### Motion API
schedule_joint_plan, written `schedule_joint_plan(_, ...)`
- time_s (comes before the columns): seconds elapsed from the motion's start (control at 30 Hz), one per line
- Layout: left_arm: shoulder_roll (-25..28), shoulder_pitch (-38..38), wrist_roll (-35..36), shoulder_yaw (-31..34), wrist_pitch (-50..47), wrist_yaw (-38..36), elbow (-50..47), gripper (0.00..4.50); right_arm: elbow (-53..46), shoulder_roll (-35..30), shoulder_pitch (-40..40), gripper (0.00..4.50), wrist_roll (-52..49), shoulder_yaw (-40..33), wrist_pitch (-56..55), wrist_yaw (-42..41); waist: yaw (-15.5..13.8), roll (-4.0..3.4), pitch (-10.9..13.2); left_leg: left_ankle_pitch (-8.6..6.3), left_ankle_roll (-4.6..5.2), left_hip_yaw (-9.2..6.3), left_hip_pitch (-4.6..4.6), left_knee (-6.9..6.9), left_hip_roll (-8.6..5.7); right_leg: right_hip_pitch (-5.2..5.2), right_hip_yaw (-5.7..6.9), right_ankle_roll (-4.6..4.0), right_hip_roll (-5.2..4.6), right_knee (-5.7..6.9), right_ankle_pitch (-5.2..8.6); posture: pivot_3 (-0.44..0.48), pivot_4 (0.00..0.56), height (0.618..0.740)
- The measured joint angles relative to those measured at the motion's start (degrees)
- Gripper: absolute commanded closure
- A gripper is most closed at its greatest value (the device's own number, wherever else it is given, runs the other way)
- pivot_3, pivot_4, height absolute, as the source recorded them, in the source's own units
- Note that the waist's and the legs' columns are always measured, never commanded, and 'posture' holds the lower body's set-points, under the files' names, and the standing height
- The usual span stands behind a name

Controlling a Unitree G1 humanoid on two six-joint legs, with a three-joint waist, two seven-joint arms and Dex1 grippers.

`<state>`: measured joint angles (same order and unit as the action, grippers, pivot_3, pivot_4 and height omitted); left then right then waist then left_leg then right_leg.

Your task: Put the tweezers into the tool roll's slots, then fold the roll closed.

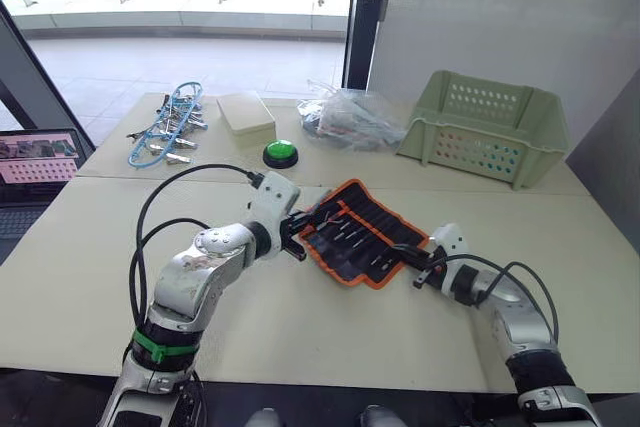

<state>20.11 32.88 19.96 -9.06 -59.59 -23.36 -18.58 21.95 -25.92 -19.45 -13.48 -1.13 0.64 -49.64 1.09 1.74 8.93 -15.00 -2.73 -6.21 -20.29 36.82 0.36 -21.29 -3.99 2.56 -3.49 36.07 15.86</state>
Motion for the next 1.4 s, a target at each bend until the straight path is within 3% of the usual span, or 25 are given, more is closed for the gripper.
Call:
schedule_joint_plan(0.23, -3.44, 2.57, 0.43, -5.86, -5.08, -0.86, 3.75, 4.45, -0.27, -0.1, 0.4, 4.5, -0.35, 0.04, 0.0, -0.37, 0.28, -0.13, 0.1, 0.0, 0.0, 0.0, 0.01, 0.0, 0.01, -0.01, 0.0, 0.0, 0.01, 0.01, 0.0, 0.0, 0.15, 0.74)
schedule_joint_plan(0.67, -8.25, -0.92, -0.81, -6.03, -2.99, 1.28, 7.91, 4.45, -0.52, -0.09, 0.77, 4.5, -0.36, 0.23, 0.0, -0.14, 0.24, -0.16, 0.12, 0.0, 0.0, 0.0, 0.02, 0.01, 0.01, 0.0, -0.02, 0.0, 0.01, 0.02, 0.0, 0.0, 0.15, 0.74)
schedule_joint_plan(1.4, -10.3, 6.8, -4.91, -9.17, 4.29, -4.32, 24.39, 4.45, -2.77, 1.69, 2.82, 4.5, -0.33, 0.21, -0.05, 3.95, 0.56, -0.16, 0.11, 0.04, -0.04, 0.0, 0.07, 0.08, 0.0, 0.07, -0.02, 0.05, 0.01, 0.07, -0.03, 0.0, 0.15, 0.74)
